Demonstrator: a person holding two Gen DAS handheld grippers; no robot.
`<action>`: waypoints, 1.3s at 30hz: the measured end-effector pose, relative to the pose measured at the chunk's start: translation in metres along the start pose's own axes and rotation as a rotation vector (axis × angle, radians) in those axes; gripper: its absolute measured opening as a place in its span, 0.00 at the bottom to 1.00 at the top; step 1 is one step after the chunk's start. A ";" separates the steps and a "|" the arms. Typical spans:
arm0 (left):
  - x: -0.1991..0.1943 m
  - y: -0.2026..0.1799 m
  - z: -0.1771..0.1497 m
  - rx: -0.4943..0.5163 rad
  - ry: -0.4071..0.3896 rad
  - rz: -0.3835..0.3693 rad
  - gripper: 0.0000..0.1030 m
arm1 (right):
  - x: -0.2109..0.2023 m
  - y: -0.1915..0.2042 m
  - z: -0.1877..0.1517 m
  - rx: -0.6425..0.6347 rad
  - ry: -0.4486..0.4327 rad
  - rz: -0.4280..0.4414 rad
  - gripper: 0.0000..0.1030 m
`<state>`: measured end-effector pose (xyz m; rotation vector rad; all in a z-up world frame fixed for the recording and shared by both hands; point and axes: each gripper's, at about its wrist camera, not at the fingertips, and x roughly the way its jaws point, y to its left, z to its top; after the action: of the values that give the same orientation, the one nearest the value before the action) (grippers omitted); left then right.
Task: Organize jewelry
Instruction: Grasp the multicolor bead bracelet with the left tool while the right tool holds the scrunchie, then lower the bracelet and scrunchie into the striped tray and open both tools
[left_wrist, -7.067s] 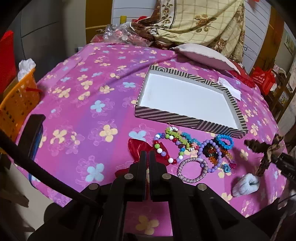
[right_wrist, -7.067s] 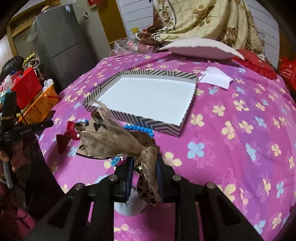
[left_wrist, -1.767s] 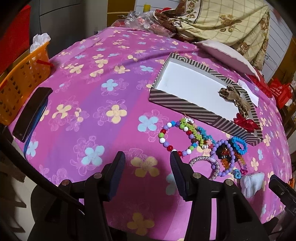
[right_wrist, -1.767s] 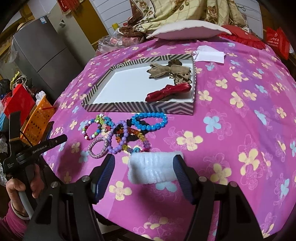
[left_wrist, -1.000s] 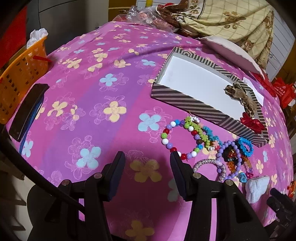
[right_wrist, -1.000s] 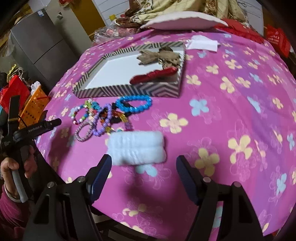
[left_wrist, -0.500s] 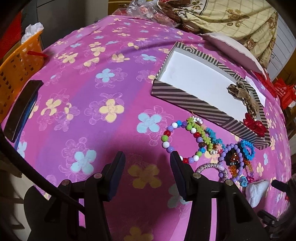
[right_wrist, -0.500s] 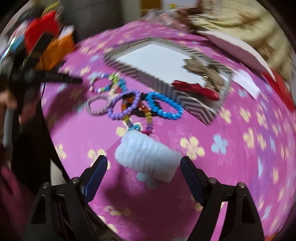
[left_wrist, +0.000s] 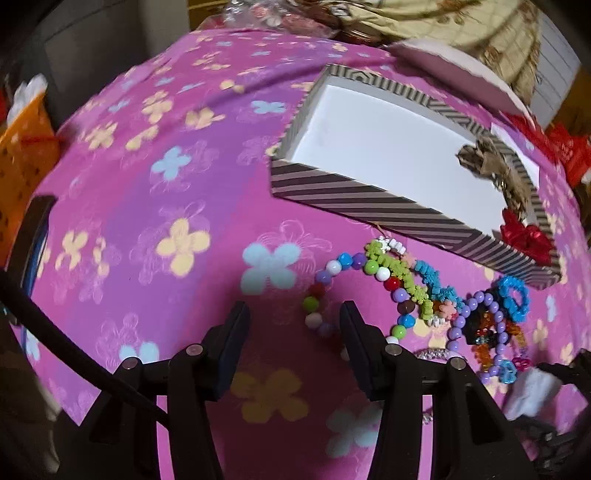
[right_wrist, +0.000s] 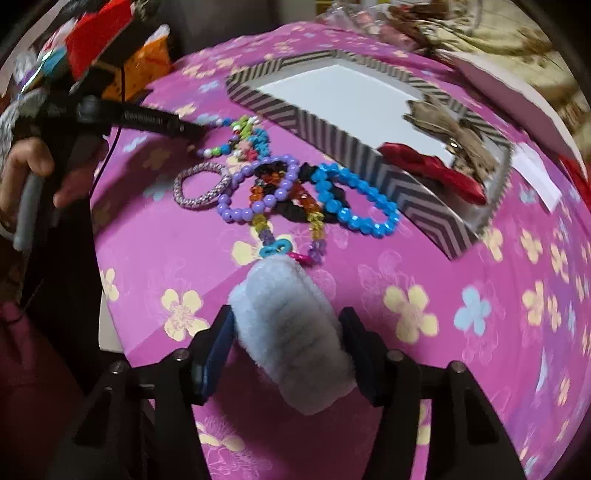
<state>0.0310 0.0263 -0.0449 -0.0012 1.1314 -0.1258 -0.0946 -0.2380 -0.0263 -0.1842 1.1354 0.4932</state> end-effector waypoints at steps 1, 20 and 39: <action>0.001 -0.002 0.001 0.011 -0.006 0.014 0.44 | -0.002 -0.004 -0.002 0.032 -0.014 0.004 0.50; -0.062 0.012 0.006 0.035 -0.122 -0.054 0.05 | -0.055 -0.021 -0.016 0.325 -0.270 0.053 0.30; -0.097 -0.046 0.081 0.108 -0.219 -0.092 0.05 | -0.060 -0.073 0.098 0.471 -0.413 0.046 0.30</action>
<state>0.0590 -0.0149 0.0806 0.0288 0.9052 -0.2625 0.0002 -0.2811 0.0608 0.3413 0.8214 0.2747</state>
